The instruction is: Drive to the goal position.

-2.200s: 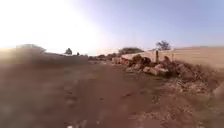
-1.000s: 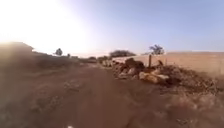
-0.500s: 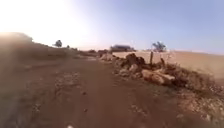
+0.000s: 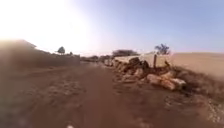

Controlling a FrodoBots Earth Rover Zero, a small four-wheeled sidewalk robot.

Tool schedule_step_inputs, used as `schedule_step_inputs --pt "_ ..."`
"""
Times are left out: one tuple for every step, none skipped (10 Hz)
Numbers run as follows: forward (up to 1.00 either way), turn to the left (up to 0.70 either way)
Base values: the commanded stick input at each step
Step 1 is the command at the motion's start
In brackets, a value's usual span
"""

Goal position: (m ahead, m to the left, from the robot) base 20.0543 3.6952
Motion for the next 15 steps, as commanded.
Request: schedule_step_inputs --pt "0.7 0.0" --pt "0.7 0.0" --pt "0.7 0.0" --pt "0.7 0.19" --pt "0.7 0.35" --pt "0.7 0.33" --pt "0.7 0.17" --pt "0.7 0.01" --pt "0.7 0.0" --pt "0.7 0.0" --pt "0.69 0.0" --pt "0.69 0.0" --pt "0.69 0.0" --pt "0.69 0.0" --pt "0.69 0.0"
